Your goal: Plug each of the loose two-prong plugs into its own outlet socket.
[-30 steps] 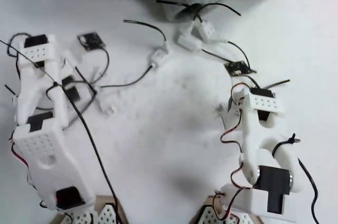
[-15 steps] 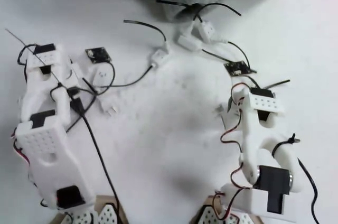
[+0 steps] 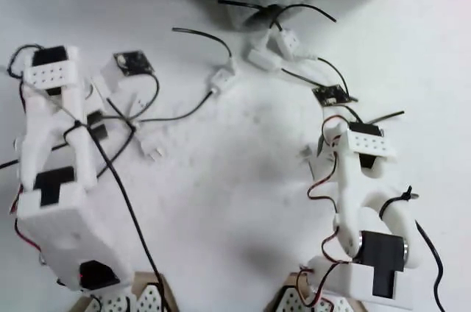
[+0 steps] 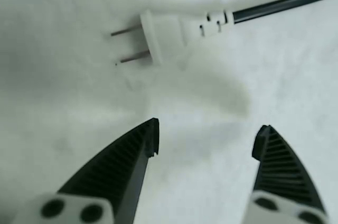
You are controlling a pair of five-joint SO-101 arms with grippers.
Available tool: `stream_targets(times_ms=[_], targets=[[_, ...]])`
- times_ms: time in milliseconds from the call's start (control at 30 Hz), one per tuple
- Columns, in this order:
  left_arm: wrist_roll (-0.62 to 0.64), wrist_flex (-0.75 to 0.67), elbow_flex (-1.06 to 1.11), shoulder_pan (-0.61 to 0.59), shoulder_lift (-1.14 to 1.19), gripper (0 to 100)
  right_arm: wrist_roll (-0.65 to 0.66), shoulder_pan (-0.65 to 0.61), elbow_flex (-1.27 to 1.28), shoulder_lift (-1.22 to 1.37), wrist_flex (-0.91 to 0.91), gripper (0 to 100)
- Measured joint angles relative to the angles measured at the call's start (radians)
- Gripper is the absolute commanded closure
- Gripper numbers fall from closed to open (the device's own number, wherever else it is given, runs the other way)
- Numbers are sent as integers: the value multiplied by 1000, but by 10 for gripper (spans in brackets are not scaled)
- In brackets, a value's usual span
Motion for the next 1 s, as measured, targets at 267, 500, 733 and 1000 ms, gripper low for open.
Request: stream_targets(times_ms=[267,500,733,1000], targets=[[272,123,0,104,-210,976,0,0,0,0,0,712],[634,166,100,362,-218,976,0,0,3,0,0,713],[1097,-81,250,637,-193,976,0,0,3,0,6,713],[1421,-374,338,669,12,976,0,0,6,0,6,713]])
